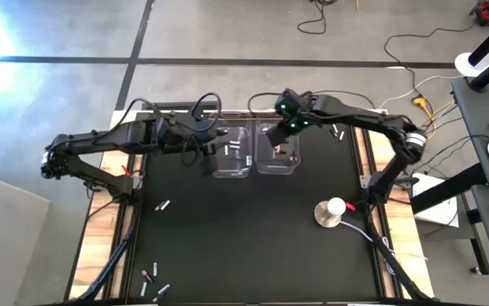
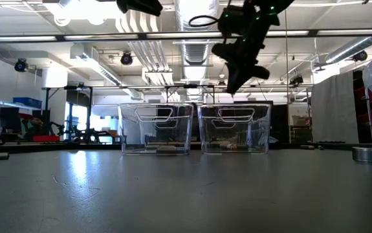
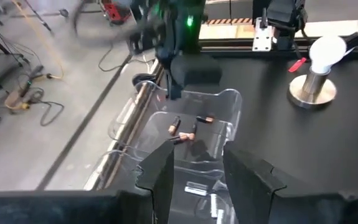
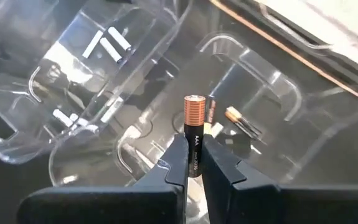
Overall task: Sort batteries
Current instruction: Put the black battery into the right transparent bin
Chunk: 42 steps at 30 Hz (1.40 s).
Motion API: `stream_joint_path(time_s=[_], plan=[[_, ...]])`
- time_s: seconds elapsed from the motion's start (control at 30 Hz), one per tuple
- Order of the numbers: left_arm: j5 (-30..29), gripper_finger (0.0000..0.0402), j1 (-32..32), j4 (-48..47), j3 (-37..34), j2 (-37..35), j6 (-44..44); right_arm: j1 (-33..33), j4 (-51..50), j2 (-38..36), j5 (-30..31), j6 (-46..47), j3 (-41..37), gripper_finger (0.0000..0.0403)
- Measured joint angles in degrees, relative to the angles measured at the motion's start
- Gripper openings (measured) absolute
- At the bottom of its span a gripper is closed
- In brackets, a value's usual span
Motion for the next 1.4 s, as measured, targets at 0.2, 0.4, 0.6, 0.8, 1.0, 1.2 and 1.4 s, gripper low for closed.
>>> stream_joint_path(time_s=[0.2,0.4,0.6,0.8,1.0,1.2,1.4], plan=[[-2.68,0.0119,0.00,0.04,0.00,-0.48,1.48,-0.08,-2.59,6.53,-0.45,0.46,4.07,0.0018],[-4.31,0.0119,0.00,0.02,0.00,-0.48,1.50,-0.08,-3.12,11.10,-3.78,1.45,4.39,0.0018],[-5.66,0.0119,0.02,0.04,0.00,-0.50,1.50,-0.08,-3.14,14.42,-4.45,1.24,4.39,0.0018],[-5.66,0.0119,0.02,0.05,0.01,-0.50,1.48,-0.19,-3.26,16.42,-4.49,1.25,4.39,0.0018],[-5.66,0.0119,0.02,0.06,0.00,-0.50,1.47,-0.46,-3.60,19.32,-4.47,1.83,4.39,0.0018],[-5.66,0.0119,0.02,0.06,0.02,-0.50,1.46,-0.48,-3.51,20.84,-4.26,1.75,4.39,0.0018],[-5.74,0.0119,0.01,0.27,0.00,-0.50,1.21,-0.63,-3.08,20.84,-2.96,0.00,4.39,0.0018]])
